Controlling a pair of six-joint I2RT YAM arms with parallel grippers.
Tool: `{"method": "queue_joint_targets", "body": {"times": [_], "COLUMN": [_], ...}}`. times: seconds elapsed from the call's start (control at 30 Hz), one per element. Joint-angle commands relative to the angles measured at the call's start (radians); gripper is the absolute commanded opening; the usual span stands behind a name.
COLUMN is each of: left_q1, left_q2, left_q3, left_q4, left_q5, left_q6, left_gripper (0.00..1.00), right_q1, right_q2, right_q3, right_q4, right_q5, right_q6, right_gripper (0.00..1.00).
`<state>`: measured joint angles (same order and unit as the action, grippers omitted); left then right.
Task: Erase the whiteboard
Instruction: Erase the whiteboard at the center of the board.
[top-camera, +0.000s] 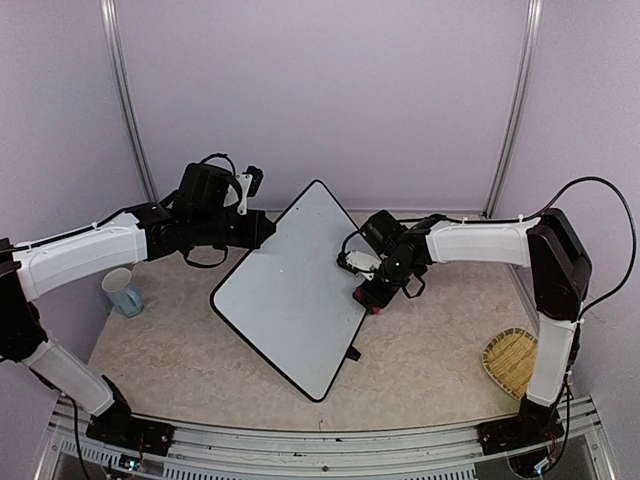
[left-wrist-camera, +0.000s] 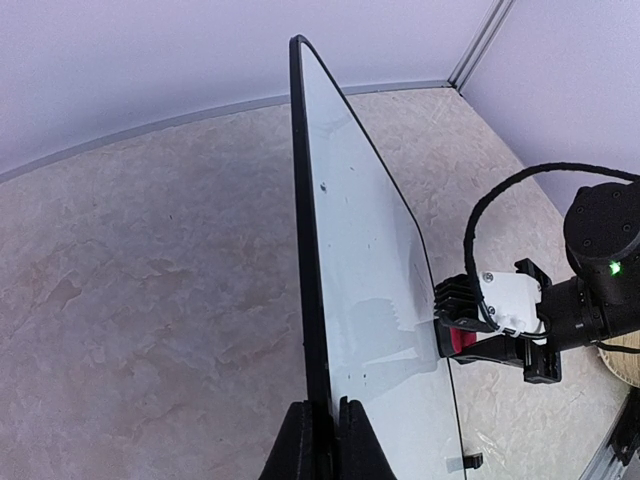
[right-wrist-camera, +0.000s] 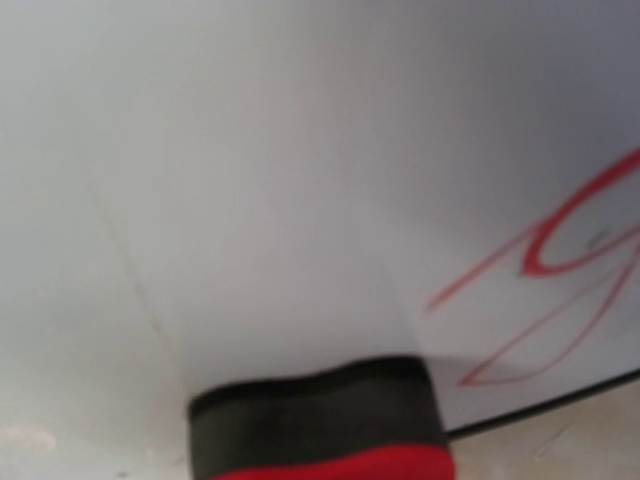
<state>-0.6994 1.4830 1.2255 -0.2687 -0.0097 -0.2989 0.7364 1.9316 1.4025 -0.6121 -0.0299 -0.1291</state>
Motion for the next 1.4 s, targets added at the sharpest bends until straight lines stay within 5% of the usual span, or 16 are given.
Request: {"method": "queue_joint_targets", "body": {"times": [0.0,0.67,1.37], "left_q1": [-0.035,-0.040,-0.037], "left_q2": [0.014,0.012,-0.012], "left_q3": [-0.015,-0.035,-0.058], "left_q4": [-0.049,-0.040,-0.029], "left_q5": [0.074,0.068,0.060], "left_q6": [0.062,0.060,0.052], "left_gripper": [0.00,0.00,0.00], "right_q1": [0.007,0.008,0.051], "right_q2": [0.011,-0.018,-0.049], "right_q3": [0.029,0.121,-0.137], "right_q4": [0.036,0.094,0.124], "right_q5": [-0.037,-0.011,-0.006], "right_q6": [0.015,0.028,0.046], "right_gripper": [0.22,0.22,0.22]}}
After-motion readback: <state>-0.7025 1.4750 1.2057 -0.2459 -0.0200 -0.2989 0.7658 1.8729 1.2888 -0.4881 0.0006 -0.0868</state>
